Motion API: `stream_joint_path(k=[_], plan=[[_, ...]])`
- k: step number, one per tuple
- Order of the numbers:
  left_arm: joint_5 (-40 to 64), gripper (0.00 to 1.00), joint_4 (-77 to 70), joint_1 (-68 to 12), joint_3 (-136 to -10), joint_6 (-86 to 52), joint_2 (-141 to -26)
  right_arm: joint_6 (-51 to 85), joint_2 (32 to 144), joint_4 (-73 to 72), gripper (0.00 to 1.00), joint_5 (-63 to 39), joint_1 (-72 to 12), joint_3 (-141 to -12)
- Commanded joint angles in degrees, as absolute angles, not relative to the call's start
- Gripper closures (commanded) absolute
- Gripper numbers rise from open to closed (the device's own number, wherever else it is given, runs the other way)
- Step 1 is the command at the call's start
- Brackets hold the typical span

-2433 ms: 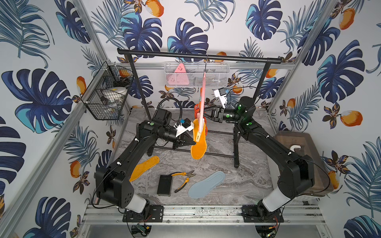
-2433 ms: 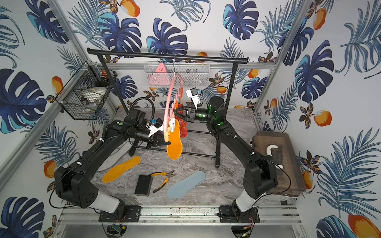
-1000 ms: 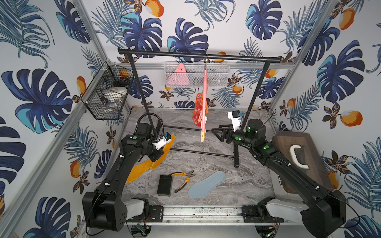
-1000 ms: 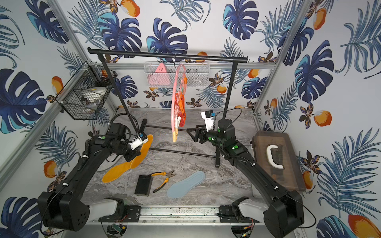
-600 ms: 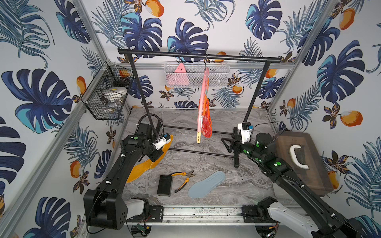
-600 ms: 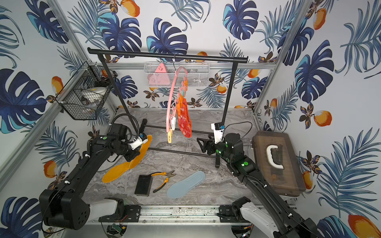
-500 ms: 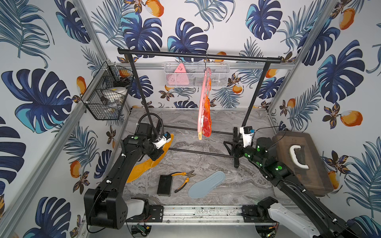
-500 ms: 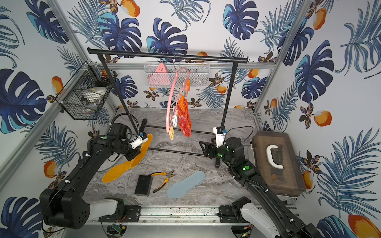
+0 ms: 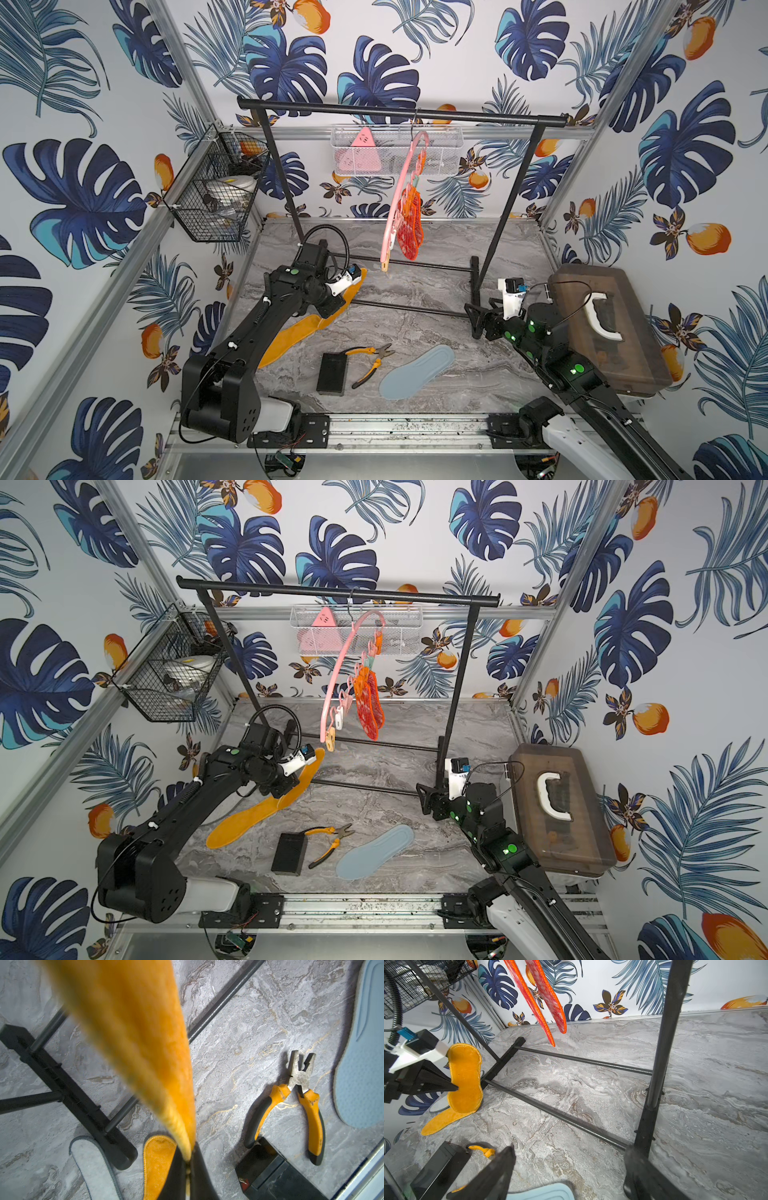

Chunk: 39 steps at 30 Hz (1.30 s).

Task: Take the shoe insoles off the hanger
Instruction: Place the insole at the center of the board.

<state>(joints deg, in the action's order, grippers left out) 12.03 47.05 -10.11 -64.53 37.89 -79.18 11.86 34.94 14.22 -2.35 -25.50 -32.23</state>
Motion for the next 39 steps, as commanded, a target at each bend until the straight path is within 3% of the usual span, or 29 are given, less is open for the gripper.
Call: stream_joint_path(k=[1, 9, 22, 33, 39], plan=[[17.4, 1.0, 46.1, -10.6, -63.5, 38.9, -79.2, 12.0, 33.0, 16.5, 0.14, -1.3, -25.6, -31.1], [19.0, 1.0, 45.9, -11.0, -60.5, 42.5, -78.9, 12.8, 29.6, 16.6, 0.13, 0.3, -25.6, -30.0], [6.6, 1.0, 34.6, -22.9, -49.4, 39.0, -79.6, 14.3, 29.3, 14.3, 0.13, 0.4, -25.6, -29.8], [5.2, 1.0, 31.9, -30.6, -53.5, 27.8, -89.4, 15.3, 28.8, 14.5, 0.13, 1.1, -25.6, -29.9], [9.3, 0.69, 32.7, -31.1, -55.2, 25.7, -91.4, 15.6, 28.9, 14.1, 0.12, 1.0, -25.6, -29.4]])
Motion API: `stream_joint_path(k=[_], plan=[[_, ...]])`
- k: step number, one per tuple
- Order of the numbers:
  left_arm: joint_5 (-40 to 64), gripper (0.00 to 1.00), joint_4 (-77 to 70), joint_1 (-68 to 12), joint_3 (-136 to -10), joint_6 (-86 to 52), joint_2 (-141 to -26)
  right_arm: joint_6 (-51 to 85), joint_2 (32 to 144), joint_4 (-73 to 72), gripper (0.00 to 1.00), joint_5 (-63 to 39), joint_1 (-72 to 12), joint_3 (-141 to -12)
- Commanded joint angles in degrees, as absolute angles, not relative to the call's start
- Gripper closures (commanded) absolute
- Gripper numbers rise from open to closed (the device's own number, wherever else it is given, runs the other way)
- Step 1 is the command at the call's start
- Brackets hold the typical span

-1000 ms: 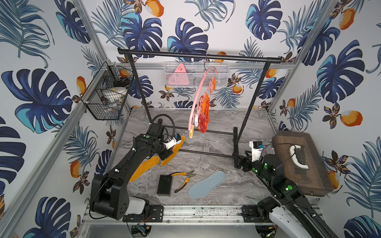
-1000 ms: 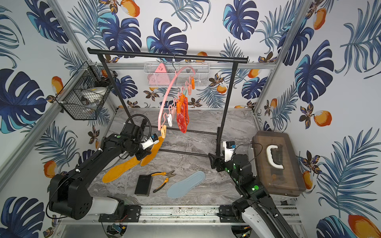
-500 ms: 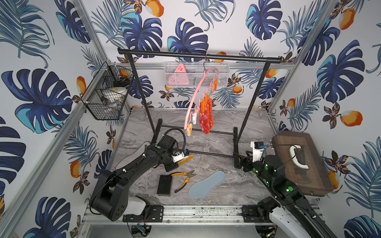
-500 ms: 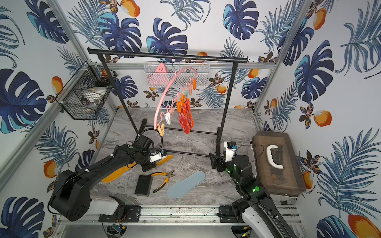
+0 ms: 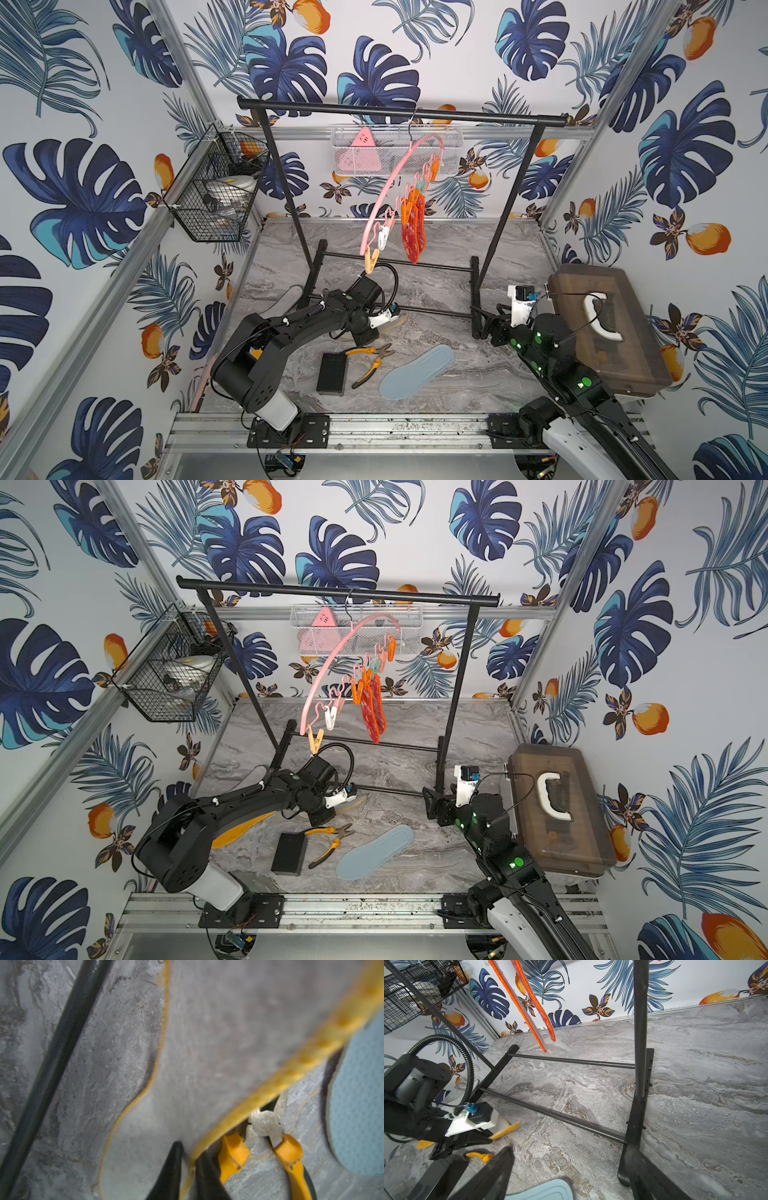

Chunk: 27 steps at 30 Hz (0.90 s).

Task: Take the shoe insoles off the hanger
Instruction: Place the insole at the center of the board.

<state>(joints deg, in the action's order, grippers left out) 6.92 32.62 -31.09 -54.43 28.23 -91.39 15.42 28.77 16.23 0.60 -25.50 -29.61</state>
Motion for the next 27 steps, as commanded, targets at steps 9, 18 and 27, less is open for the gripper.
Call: stream_joint_path(k=[9, 18, 27], plan=[[16.3, 0.37, 33.4, -30.9, -54.5, 25.9, -86.9, 15.6, 37.1, 9.3, 0.11, -7.7, -25.6, -29.4], [25.2, 0.36, 39.7, -21.0, -52.6, 30.6, -79.0, 11.5, 50.3, 1.6, 0.16, -14.1, -25.7, -37.1], [31.9, 0.33, 37.2, -9.2, -50.1, 31.9, -74.7, 8.0, 62.3, -6.3, 0.17, -17.4, -25.8, -47.8]])
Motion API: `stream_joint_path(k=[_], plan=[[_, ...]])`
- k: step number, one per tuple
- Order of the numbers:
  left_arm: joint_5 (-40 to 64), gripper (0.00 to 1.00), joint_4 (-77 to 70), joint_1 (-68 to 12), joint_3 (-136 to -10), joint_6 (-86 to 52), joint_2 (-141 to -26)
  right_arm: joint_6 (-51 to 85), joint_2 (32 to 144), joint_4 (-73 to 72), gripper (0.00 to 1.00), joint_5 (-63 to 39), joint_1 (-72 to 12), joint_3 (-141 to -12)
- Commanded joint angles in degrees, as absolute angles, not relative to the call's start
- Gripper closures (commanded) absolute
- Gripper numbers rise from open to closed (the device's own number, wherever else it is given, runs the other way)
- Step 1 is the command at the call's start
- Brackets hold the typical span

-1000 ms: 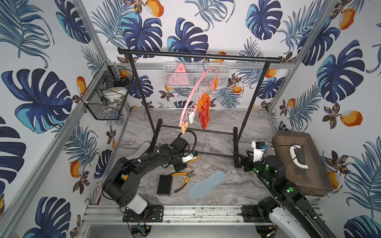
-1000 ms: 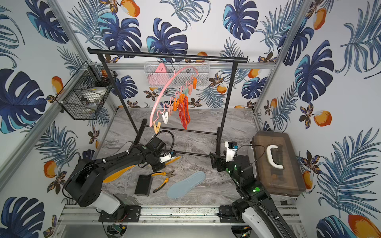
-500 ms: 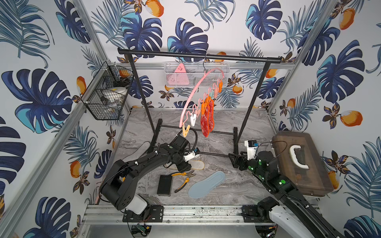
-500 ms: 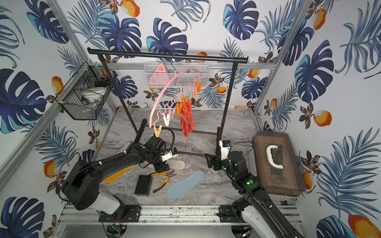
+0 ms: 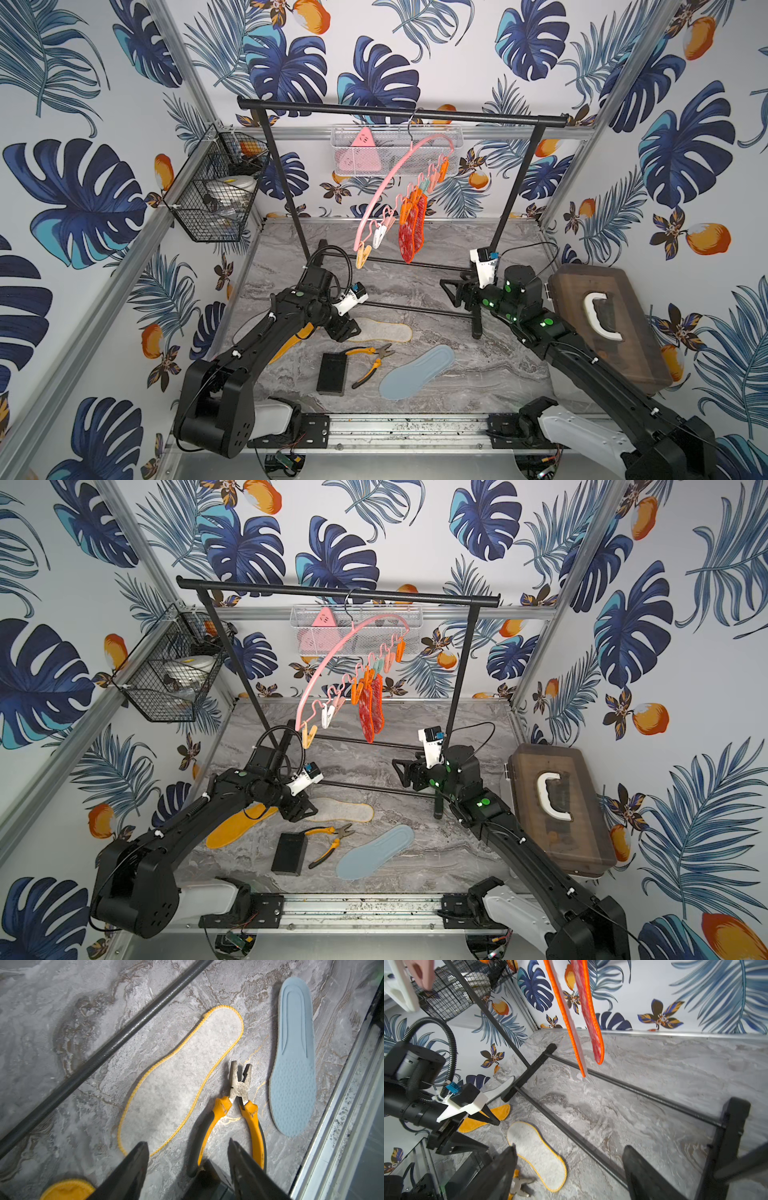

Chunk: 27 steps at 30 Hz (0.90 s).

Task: Take the shoe insoles off the hanger
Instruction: Place the insole at the center of the board, then remove the insole from the hanger.

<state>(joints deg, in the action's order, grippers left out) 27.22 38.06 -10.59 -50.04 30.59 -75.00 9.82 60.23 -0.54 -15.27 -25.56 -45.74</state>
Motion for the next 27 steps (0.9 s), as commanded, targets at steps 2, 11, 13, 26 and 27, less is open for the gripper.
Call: stream_joint_path(k=[2, 11, 13, 26, 27], plan=[[32.1, 0.33, 35.9, -7.8, -50.4, 30.8, -75.2, 7.8, 64.7, -9.0, 0.17, -17.8, -25.8, -49.5], [35.0, 0.33, 33.9, -2.0, -51.9, 29.3, -75.9, 7.3, 77.1, -14.9, 0.17, -19.5, -26.0, -60.8], [35.2, 0.32, 33.7, -1.5, -52.3, 29.2, -75.5, 7.0, 79.7, -15.6, 0.17, -19.5, -26.3, -63.1], [38.0, 0.32, 36.4, 0.4, -51.6, 30.5, -72.1, 4.2, 91.8, -22.3, 0.42, -15.4, -28.4, -70.2], [38.1, 0.32, 36.6, 0.5, -51.5, 30.7, -71.8, 3.8, 92.7, -22.2, 0.43, -15.4, -28.4, -71.0]])
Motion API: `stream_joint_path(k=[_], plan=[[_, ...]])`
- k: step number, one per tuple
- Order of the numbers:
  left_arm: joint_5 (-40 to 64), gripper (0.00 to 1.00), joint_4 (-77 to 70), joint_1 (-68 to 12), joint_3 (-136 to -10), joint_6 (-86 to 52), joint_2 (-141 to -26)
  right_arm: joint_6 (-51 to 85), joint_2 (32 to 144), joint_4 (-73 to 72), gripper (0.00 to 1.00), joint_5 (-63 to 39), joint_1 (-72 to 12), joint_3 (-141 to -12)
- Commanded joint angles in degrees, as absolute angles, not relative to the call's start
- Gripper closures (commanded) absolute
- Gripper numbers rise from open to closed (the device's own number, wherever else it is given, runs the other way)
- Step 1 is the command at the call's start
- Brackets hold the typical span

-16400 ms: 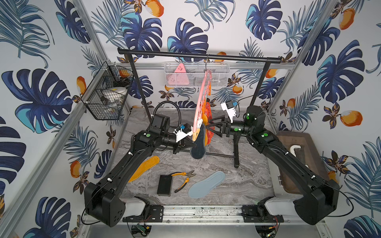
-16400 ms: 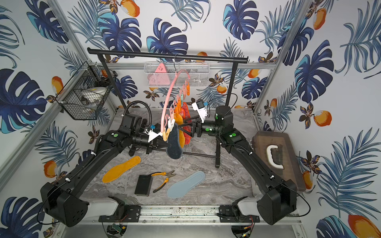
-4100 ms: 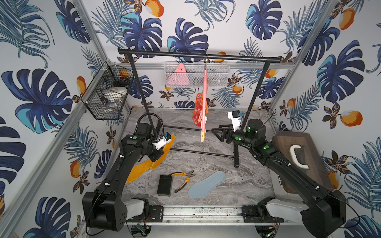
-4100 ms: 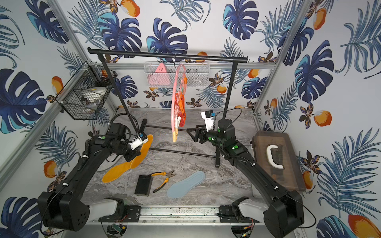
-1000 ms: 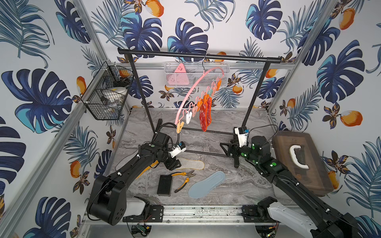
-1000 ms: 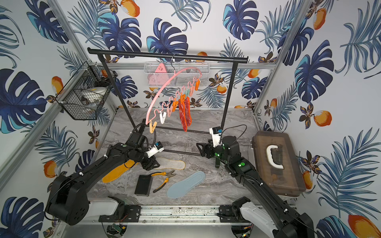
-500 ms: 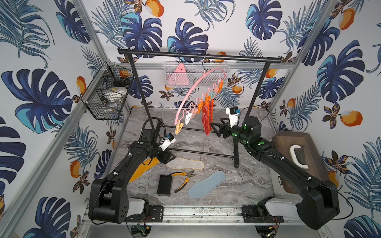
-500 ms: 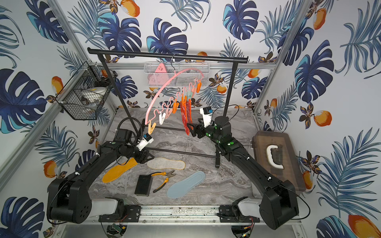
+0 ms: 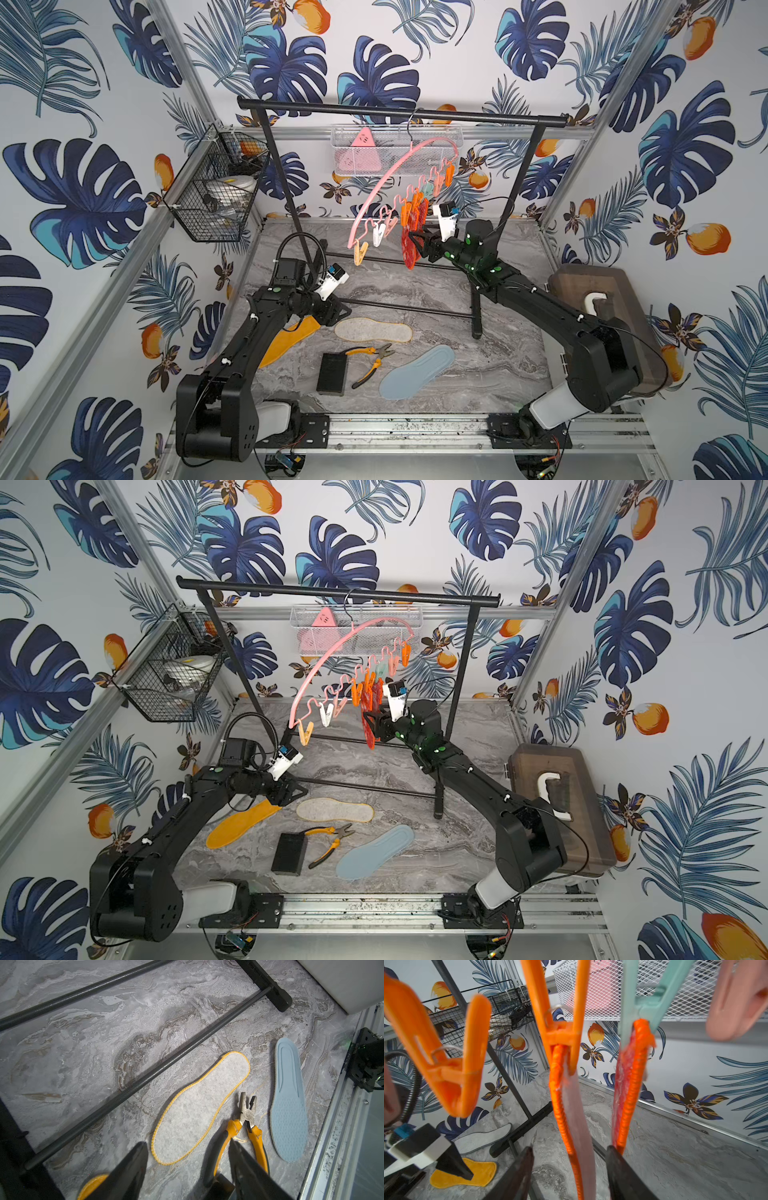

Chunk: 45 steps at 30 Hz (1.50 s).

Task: Take the shoe insoles off the hanger
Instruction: Remove the insole from the hanger.

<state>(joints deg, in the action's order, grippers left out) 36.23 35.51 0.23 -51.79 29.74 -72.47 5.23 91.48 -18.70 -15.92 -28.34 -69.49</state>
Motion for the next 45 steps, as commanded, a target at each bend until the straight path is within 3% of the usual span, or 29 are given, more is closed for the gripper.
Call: stream_joint_path(k=[1, 5, 11, 16, 22, 30, 45], plan=[[38.1, 0.32, 36.7, 0.6, -51.2, 31.0, -71.6, 3.5, 93.7, -22.1, 0.44, -15.5, -28.5, -71.9], [38.3, 0.32, 37.0, 0.7, -50.7, 31.7, -71.3, 3.2, 95.9, -22.0, 0.51, -17.3, -28.6, -74.4], [39.3, 0.32, 37.0, 0.7, -51.8, 31.6, -72.0, 2.7, 97.8, -23.4, 0.53, -14.8, -29.0, -75.9], [41.7, 0.32, 37.6, 0.7, -53.9, 31.9, -72.6, 3.5, 98.4, -23.4, 0.85, -15.9, -29.0, -76.9], [46.0, 0.27, 35.6, 0.7, -56.3, 33.1, -72.0, 4.7, 92.8, -25.5, 0.98, -17.3, -29.2, -71.2], [59.8, 0.22, 25.9, 0.7, -61.2, 23.3, -74.1, 8.2, 86.7, -25.3, 1.0, -21.6, -29.2, -66.8], [60.3, 0.19, 7.0, -12.5, -67.6, 5.5, -82.0, 15.6, 83.2, -25.2, 1.0, -27.0, -29.3, -66.0]])
